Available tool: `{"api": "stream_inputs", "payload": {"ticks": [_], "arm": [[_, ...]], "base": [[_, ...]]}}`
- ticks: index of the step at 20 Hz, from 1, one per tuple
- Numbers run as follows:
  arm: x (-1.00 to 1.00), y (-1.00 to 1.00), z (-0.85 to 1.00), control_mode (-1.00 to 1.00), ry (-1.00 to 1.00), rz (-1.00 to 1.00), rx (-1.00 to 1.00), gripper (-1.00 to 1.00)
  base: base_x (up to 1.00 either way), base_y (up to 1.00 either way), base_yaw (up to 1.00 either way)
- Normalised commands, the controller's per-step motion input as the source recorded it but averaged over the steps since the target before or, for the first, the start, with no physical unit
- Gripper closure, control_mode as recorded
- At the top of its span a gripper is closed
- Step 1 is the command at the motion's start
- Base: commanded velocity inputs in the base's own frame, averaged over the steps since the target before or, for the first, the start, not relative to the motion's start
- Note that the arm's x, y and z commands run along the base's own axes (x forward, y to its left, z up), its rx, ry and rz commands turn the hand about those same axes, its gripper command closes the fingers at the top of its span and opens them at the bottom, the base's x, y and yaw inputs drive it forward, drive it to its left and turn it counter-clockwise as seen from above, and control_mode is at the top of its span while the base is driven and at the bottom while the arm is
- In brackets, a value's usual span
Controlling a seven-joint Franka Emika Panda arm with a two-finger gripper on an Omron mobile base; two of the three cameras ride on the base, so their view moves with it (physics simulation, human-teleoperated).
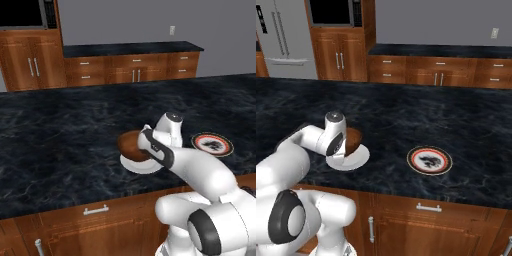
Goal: Move the bowls from the cabinet to the plates on the dining table.
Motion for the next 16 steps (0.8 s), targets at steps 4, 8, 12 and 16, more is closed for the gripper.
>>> {"api": "stream_inputs", "payload": {"ticks": [4, 8, 12, 16], "arm": [[0.11, 0.0, -0.12, -1.0, 0.0, 0.0, -0.05, 1.0], [0.08, 0.0, -0.18, -1.0, 0.0, 0.0, -0.03, 1.0], [0.15, 0.0, -0.12, -1.0, 0.0, 0.0, -0.02, 1.0], [0.11, 0.0, -0.02, -1.0, 0.0, 0.0, -0.01, 1.0]], "base": [[0.0, 0.0, 0.0], [0.0, 0.0, 0.0], [0.0, 0.0, 0.0], [0.0, 0.0, 0.0]]}}
